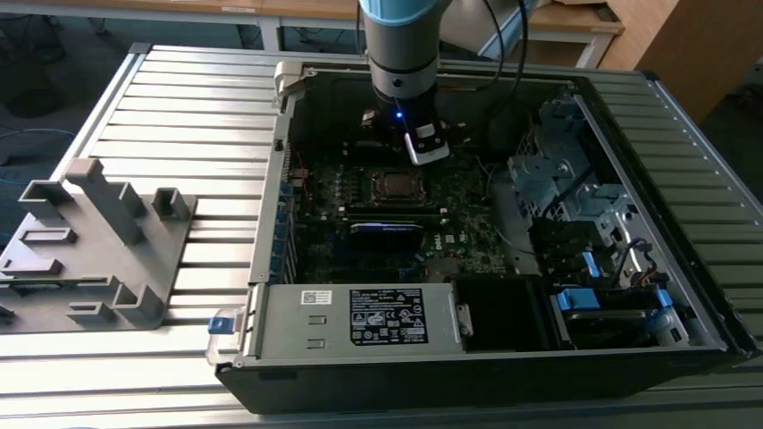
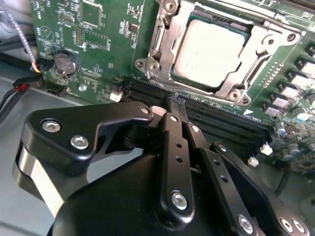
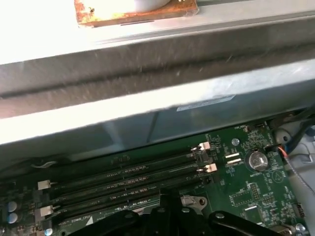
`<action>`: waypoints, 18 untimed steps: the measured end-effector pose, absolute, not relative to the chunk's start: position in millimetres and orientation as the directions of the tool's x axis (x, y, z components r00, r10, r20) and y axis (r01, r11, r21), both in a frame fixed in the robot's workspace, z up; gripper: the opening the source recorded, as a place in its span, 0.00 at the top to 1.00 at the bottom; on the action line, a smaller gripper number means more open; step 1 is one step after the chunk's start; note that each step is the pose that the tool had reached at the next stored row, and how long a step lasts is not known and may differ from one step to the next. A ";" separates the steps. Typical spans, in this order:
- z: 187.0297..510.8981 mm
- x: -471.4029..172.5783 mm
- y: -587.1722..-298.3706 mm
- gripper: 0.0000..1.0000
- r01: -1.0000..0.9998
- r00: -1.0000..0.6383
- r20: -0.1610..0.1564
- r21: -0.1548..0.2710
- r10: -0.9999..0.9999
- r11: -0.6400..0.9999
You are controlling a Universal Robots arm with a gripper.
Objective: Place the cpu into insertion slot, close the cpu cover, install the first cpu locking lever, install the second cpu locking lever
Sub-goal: 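Install the first cpu locking lever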
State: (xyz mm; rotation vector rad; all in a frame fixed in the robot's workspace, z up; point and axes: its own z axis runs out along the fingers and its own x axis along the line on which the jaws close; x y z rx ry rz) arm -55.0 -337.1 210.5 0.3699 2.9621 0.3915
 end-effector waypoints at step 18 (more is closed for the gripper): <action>210.8 -54.7 -337.1 0.89 0.226 -0.963 -0.129 0.100 0.238 0.969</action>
